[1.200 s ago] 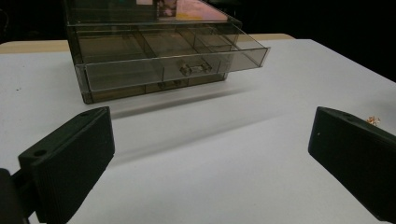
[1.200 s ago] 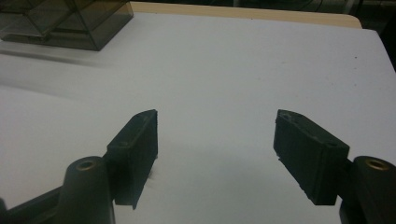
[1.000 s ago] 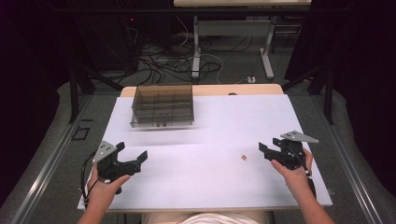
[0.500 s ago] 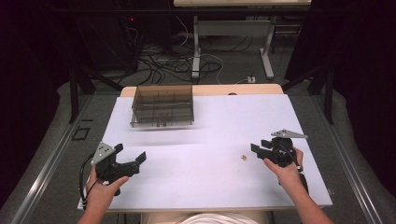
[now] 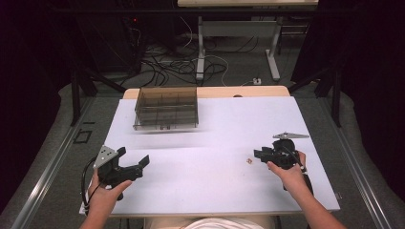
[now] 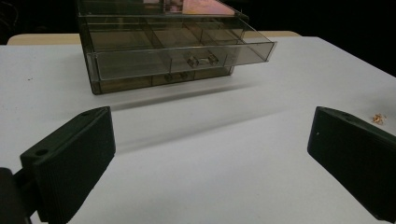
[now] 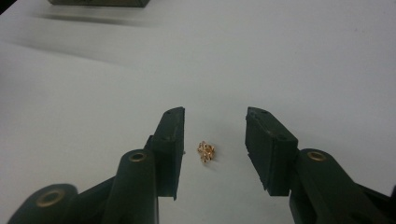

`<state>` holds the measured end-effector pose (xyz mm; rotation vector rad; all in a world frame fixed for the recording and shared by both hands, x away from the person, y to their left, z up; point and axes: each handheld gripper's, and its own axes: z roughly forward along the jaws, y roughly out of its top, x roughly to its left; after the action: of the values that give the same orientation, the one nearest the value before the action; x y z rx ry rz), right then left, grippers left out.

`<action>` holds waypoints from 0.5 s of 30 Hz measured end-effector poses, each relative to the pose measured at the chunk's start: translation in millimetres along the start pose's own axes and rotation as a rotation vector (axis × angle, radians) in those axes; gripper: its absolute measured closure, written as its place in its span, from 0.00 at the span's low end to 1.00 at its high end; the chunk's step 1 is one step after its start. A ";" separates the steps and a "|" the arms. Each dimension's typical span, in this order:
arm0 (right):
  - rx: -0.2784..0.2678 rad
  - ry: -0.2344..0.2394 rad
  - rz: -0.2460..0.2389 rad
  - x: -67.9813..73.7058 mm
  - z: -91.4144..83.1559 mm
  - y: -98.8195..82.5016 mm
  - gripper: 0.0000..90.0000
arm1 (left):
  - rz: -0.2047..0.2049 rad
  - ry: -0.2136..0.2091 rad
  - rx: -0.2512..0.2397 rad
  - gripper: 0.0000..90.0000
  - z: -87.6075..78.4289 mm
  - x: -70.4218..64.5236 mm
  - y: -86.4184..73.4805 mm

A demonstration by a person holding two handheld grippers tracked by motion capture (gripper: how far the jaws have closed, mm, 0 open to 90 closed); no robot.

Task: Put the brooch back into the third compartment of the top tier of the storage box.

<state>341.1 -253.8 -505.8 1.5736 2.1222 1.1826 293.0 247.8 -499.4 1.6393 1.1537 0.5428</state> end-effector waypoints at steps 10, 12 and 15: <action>0.067 0.009 0.023 1.9 7.5 7.6 0.72 | 0.008 -0.003 0.009 0.01 -0.1 0.3 0.2; 0.085 0.008 0.044 1.5 11.0 8.4 0.74 | 0.001 -0.003 0.004 0.01 0.2 -0.1 0.1; 0.108 0.013 0.057 -0.1 15.5 7.6 0.76 | 0.003 -0.003 0.006 0.01 0.0 0.2 0.2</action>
<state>355.9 -246.1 -510.3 1.6871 2.1973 1.1148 293.2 247.9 -499.3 1.6468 1.1518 0.5388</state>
